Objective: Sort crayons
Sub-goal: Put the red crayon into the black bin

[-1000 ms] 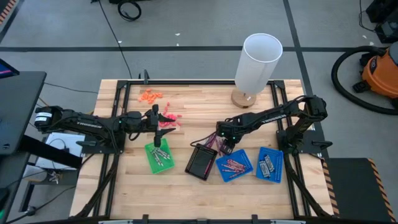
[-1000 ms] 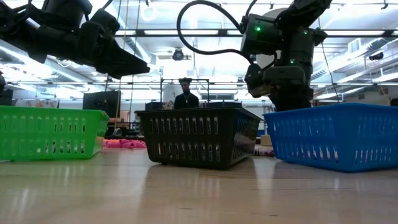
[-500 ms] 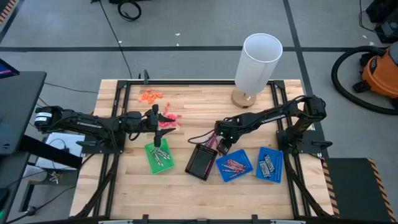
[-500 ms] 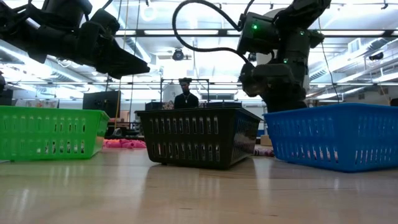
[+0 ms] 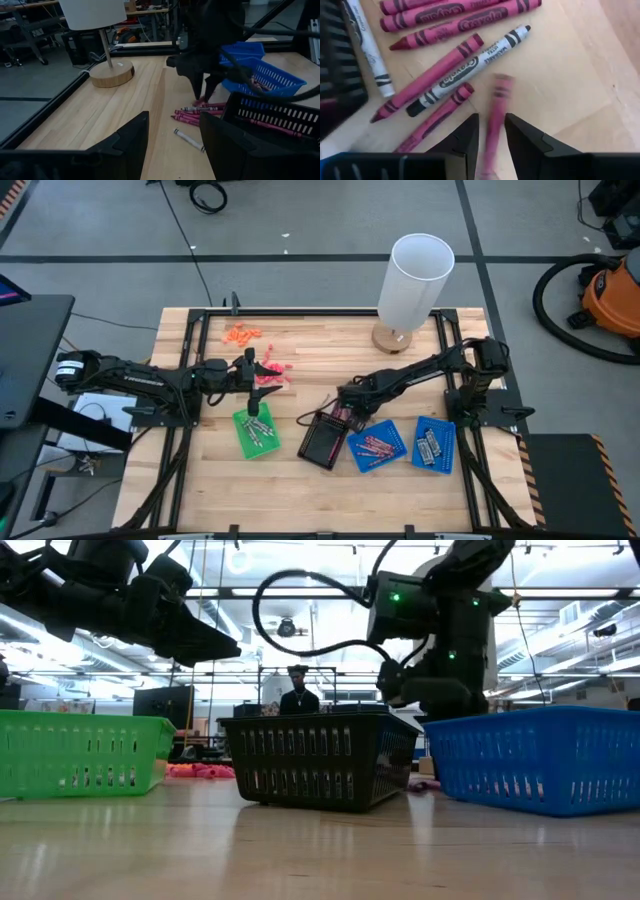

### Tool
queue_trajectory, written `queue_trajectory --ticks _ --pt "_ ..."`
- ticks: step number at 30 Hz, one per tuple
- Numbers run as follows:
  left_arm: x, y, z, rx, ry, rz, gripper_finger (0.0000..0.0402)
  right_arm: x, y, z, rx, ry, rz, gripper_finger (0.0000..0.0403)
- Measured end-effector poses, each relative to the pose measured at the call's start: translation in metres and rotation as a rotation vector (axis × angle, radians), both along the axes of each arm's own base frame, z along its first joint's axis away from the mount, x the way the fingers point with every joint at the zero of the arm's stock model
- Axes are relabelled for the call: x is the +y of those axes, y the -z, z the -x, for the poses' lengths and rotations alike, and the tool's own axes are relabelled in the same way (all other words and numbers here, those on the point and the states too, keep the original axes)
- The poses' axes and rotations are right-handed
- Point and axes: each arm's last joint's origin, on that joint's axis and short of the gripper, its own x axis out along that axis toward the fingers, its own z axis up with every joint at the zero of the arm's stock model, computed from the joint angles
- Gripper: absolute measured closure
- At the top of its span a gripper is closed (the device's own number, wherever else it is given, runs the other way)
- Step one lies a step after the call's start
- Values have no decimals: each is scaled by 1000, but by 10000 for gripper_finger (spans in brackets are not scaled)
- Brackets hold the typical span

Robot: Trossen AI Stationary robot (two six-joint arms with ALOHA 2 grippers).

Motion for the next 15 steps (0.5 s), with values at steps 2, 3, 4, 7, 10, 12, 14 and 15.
queue_trajectory --ticks 2,3,4,7,10,12,14,15 --pt "0 0 0 1 0 0 214 -1 0 0 11 -18 32 296" --pt "0 0 0 2 0 0 214 -1 0 1 16 -27 49 296" --pt "0 0 0 4 0 0 214 -2 0 1 20 -33 61 296" --pt "0 1 0 8 1 1 214 -2 0 1 20 -61 61 305" --pt "0 1 0 7 0 0 214 -2 1 0 18 -68 54 326" --pt "0 1 0 8 0 1 214 -2 3 0 21 -71 53 344" --pt "0 1 0 7 0 1 214 -2 3 0 23 -79 53 361" --pt "0 1 0 7 0 1 214 -2 3 0 23 -86 52 368"
